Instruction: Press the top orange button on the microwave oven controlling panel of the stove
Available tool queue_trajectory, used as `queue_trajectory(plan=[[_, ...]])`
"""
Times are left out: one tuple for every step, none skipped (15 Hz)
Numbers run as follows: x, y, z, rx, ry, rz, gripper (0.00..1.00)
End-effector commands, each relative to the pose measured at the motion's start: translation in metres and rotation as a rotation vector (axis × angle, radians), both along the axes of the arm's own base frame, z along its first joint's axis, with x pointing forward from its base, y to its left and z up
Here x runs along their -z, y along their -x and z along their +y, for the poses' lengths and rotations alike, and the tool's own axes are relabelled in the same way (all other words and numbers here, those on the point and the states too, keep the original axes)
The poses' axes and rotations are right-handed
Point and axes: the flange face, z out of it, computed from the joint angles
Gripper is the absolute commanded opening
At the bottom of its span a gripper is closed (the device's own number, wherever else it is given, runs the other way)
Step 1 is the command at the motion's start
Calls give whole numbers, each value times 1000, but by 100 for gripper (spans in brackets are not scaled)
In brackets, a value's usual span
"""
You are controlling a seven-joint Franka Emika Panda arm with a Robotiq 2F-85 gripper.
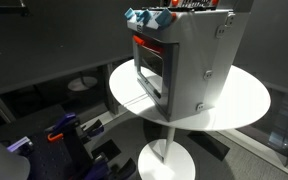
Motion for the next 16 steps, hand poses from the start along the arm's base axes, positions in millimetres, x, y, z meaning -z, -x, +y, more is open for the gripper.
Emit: queue_trajectory(plan=[[-9, -32, -6, 45, 60, -30, 100], [-9, -38, -6, 53, 71, -37, 100], [-10, -44, -7, 63, 79, -41, 100], [-10, -49, -8, 72, 87, -44, 100], [-10, -54, -9, 78, 93, -47, 100], [-11, -58, -10, 85, 100, -49, 100], [-11, -62, -10, 89, 105, -49, 100], [-10, -66, -10, 95, 109, -49, 100], [-10, -69, -11, 99, 112, -50, 100], [-9, -72, -12, 102, 116, -49, 100], [-8, -75, -12, 104, 118, -49, 100], [-7, -78, -12, 105, 118, -48, 100], [-6, -81, -12, 106, 117, -47, 100], [-4, -84, -12, 105, 115, -46, 100], [-3, -86, -12, 103, 115, -46, 100], [-2, -89, -11, 99, 114, -44, 100]])
